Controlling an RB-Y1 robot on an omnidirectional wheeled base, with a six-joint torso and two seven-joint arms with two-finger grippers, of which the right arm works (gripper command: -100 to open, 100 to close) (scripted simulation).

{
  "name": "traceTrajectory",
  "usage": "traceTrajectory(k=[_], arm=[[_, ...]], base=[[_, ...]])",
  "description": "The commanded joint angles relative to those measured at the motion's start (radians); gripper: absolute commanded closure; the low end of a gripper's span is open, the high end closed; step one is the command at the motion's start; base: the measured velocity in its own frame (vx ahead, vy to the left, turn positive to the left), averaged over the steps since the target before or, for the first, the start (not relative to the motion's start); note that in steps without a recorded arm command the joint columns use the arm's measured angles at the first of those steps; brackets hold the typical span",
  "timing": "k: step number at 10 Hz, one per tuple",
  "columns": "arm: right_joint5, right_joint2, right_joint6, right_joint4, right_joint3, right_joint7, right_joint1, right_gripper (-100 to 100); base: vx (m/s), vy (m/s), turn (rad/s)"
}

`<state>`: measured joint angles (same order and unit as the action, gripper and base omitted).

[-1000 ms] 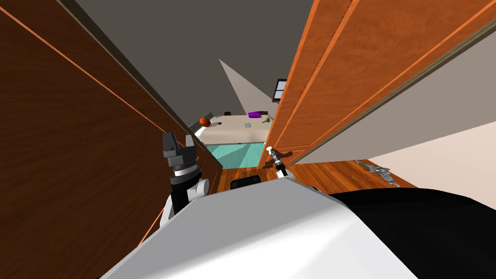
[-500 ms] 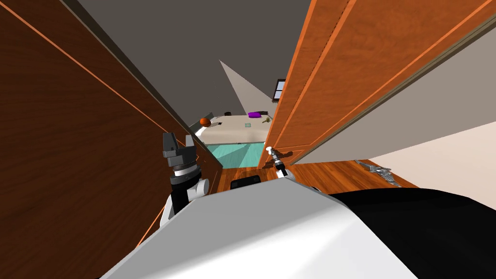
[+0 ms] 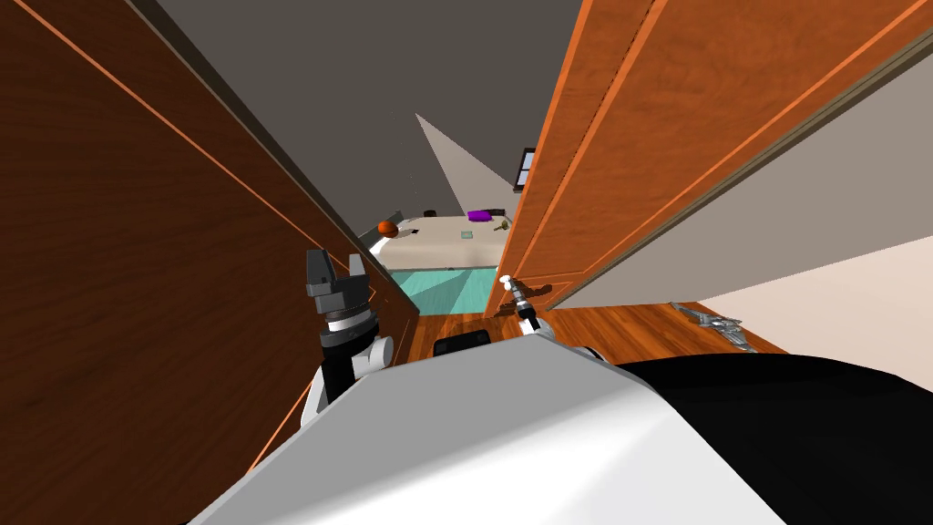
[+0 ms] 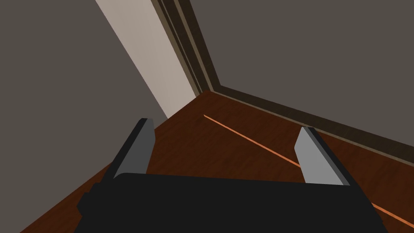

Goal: Pull the door open

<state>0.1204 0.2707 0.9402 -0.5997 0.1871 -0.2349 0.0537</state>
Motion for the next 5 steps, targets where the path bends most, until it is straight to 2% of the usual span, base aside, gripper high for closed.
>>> traceTrajectory(k=[1,2,4,5], arm=[[0.005,-0.021,-0.016,-0.032,-0.018,0.015,-0.018,100],[0.005,-0.021,-0.016,-0.032,-0.018,0.015,-0.018,100],[-0.028,-0.016,-0.017,-0.026,-0.042,0.083,-0.011,100],[-0.028,-0.016,-0.017,-0.026,-0.042,0.098,-0.011,100]], base=[[-0.014,-0.003,-0.002],[0.0,0.0,0.0],[-0.03,-0.015,0.03],[-0.037,-0.019,0.048]])
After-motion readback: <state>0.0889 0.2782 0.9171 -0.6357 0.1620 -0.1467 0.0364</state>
